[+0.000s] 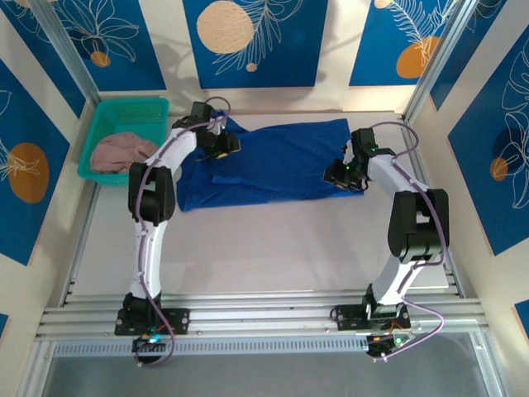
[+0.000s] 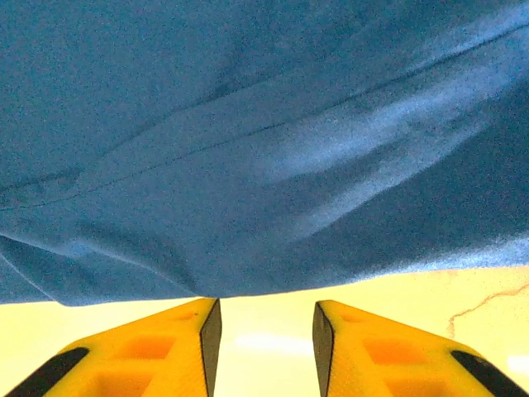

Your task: Fold the inside-out t-shirt

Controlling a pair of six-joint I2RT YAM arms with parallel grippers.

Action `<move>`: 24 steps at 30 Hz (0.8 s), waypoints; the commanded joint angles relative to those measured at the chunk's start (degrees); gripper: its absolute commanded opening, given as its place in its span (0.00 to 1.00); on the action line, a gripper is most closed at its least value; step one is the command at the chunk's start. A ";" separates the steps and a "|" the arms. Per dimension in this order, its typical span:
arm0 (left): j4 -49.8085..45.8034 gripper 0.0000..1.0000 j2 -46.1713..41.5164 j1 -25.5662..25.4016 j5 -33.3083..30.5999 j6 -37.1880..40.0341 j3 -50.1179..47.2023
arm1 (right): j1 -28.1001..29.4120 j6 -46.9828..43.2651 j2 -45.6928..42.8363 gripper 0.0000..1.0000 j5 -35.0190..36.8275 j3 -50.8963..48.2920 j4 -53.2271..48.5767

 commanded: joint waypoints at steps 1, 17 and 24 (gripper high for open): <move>-4.53 0.52 -2.56 -0.33 -0.70 1.98 2.81 | 0.59 0.75 -2.74 0.36 -1.96 -1.44 0.30; -1.62 0.56 -16.12 -0.13 -14.69 6.09 -26.51 | 1.47 0.61 -2.38 0.36 -3.14 -3.47 1.73; -2.11 0.38 -12.88 -0.08 -13.09 6.16 -23.17 | 1.59 0.66 -2.53 0.36 -2.97 -4.06 1.81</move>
